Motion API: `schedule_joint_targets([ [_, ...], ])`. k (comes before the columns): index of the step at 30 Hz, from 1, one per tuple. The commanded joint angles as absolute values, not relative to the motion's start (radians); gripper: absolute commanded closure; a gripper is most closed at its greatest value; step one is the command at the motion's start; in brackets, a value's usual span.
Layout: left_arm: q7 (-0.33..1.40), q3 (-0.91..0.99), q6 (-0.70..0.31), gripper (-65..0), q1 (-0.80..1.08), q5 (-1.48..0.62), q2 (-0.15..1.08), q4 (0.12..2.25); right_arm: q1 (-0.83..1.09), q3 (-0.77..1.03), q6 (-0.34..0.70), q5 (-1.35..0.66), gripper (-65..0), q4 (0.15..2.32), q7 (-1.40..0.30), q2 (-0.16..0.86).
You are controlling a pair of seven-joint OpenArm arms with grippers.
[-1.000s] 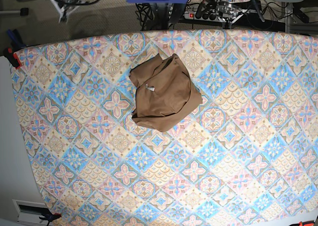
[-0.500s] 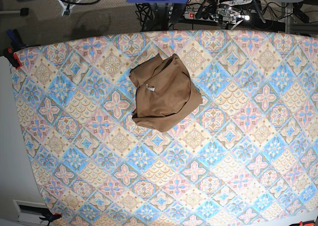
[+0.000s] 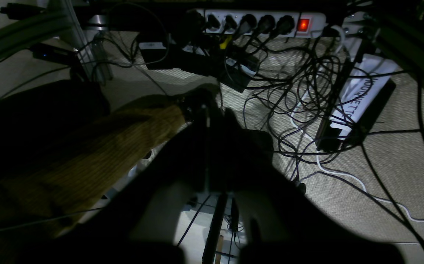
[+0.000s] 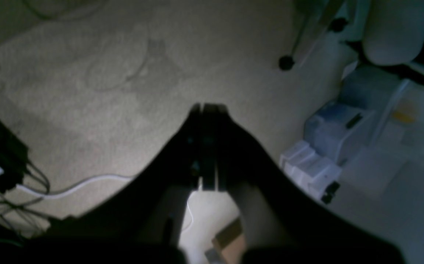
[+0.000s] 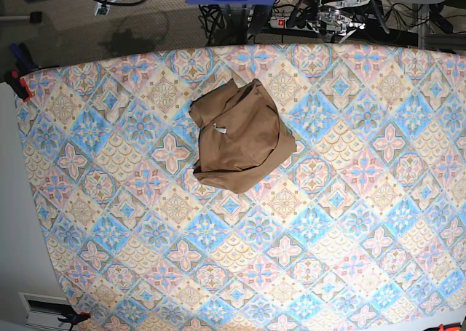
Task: Layout the t-shirt on the table in an organized manner, then fold the t-shirt properly
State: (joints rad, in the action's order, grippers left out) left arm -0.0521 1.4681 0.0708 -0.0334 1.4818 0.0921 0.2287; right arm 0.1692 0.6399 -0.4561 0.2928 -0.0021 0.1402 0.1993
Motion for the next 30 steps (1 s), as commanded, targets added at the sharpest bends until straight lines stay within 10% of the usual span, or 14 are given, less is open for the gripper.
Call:
schedule_joint_targets([
  [1,-0.054,1.466,0.073,0.0,-0.036,1.484,0.093,0.232,0.173,0.642,-0.46,0.292,0.0,0.001,0.148,0.216],
  [5,-0.054,1.468,0.073,0.0,-0.036,1.484,0.088,0.228,0.173,0.642,-0.223,0.292,0.0,0.0,0.151,0.219],
  [12,-0.05,1.468,0.073,0.0,-0.036,1.484,0.096,0.117,0.173,0.852,0.668,0.099,0.0,0.0,0.028,0.22],
  [19,-0.048,1.468,0.073,0.0,-0.036,1.484,0.094,0.117,0.128,0.915,0.698,0.082,0.0,0.01,-0.237,0.239],
  [27,-0.048,1.466,0.073,0.0,-0.036,1.484,0.097,0.119,0.082,0.915,0.698,0.16,0.0,0.012,-0.168,0.24],
  [30,-0.048,1.466,0.073,0.0,-0.036,1.484,0.097,0.119,0.082,0.915,0.435,0.259,0.0,0.012,-0.008,0.24],
])
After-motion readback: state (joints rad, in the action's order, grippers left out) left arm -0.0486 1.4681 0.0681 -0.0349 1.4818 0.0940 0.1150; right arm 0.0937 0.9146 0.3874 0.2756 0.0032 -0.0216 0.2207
